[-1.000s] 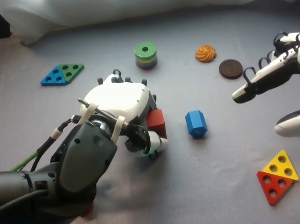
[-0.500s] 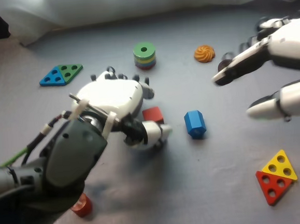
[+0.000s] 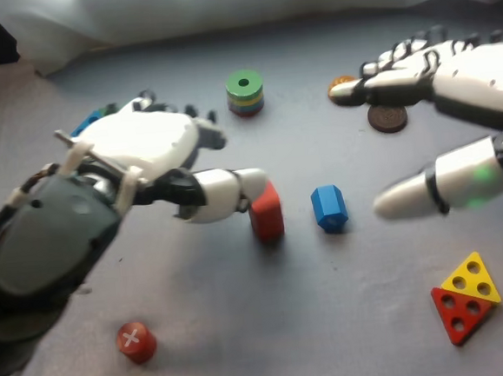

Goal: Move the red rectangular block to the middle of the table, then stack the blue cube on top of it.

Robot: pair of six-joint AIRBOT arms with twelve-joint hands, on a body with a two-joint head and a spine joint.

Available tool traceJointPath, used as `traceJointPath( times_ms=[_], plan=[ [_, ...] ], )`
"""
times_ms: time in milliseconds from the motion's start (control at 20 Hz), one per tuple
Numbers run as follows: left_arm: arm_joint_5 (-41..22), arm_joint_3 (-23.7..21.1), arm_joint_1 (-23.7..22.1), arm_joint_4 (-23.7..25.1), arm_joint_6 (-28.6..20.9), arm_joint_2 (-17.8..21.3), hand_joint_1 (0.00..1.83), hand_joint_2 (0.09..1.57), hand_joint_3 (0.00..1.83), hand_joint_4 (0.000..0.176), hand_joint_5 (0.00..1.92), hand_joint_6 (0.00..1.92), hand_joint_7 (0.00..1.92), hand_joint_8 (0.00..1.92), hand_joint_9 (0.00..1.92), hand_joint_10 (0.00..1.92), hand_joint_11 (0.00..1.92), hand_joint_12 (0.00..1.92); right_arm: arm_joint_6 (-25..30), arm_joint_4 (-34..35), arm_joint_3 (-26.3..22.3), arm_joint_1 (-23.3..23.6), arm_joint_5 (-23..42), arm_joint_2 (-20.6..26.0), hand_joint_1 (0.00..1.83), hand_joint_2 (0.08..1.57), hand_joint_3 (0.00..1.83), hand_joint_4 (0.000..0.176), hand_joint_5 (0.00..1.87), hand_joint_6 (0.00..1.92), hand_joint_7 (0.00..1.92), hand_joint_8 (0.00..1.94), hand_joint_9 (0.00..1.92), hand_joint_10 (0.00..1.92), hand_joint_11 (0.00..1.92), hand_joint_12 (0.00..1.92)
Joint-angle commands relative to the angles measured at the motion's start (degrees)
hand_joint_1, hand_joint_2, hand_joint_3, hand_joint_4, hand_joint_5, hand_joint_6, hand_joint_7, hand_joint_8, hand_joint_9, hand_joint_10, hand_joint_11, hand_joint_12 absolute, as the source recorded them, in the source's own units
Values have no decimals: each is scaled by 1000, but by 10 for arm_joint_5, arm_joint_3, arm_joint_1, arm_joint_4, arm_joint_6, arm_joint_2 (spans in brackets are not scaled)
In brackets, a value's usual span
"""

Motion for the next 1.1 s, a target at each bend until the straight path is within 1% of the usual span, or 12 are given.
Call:
traceJointPath(
  times_ms=[0,50,150,250,550,600,650,700,750,800,950,1050],
  plan=[
    [-43,-2,-11,31,5,12,106,1196,0,0,466,0,444,0,387,1,0,874,0,-7,-2,0,56,7,644,779,0,51,181,1,2,0,0,0,0,0],
    [-43,-6,-15,29,10,18,99,1194,0,0,461,0,439,0,382,0,0,861,-3,-7,-6,-4,57,7,681,765,0,60,169,0,0,0,0,0,0,0],
    [-35,-14,-21,15,24,36,125,1190,0,0,470,4,448,4,390,3,0,866,-12,-7,-9,-7,58,8,728,748,0,62,179,5,0,0,0,0,0,0],
    [-29,-18,-21,13,25,47,136,1184,0,0,477,5,456,5,393,3,0,853,-27,0,-9,-7,59,8,709,761,0,82,209,16,0,0,0,0,0,0],
    [-18,-37,-19,1,41,93,153,1179,0,0,483,4,464,4,397,3,0,839,-83,46,-9,-8,45,6,753,780,0,86,324,51,0,0,0,0,0,0],
    [-15,-40,-19,0,45,103,166,1172,0,0,487,5,465,4,397,3,0,838,-107,73,-8,-8,45,3,770,781,0,84,345,56,0,0,0,0,0,0],
    [-11,-43,-17,0,48,112,165,1168,0,0,491,6,470,5,403,5,0,840,-144,102,-8,-7,45,-5,764,779,0,72,333,47,0,0,0,0,0,0],
    [-7,-46,-15,0,48,119,167,1167,0,0,491,6,467,4,400,3,0,841,-175,131,-8,-6,46,-13,756,777,0,73,332,44,0,0,0,0,0,0],
    [-6,-52,-12,0,48,130,153,1172,0,0,484,2,458,1,392,0,0,836,-240,184,-7,-4,53,-28,758,779,0,71,335,43,0,0,0,0,0,0],
    [-5,-57,-9,0,50,139,164,1169,0,0,489,4,461,2,394,2,0,837,-272,214,-4,-4,63,-39,778,792,0,67,316,33,0,0,0,0,0,0],
    [4,-75,-6,-11,69,174,155,1167,0,0,495,5,463,2,397,2,0,841,-284,243,19,6,76,-77,801,800,3,56,352,43,0,0,0,0,0,0],
    [14,-76,-7,-15,76,185,144,1173,0,0,497,5,468,3,407,6,7,846,-311,289,33,16,76,-96,835,823,12,37,396,57,0,0,0,0,0,0]
  ],
)
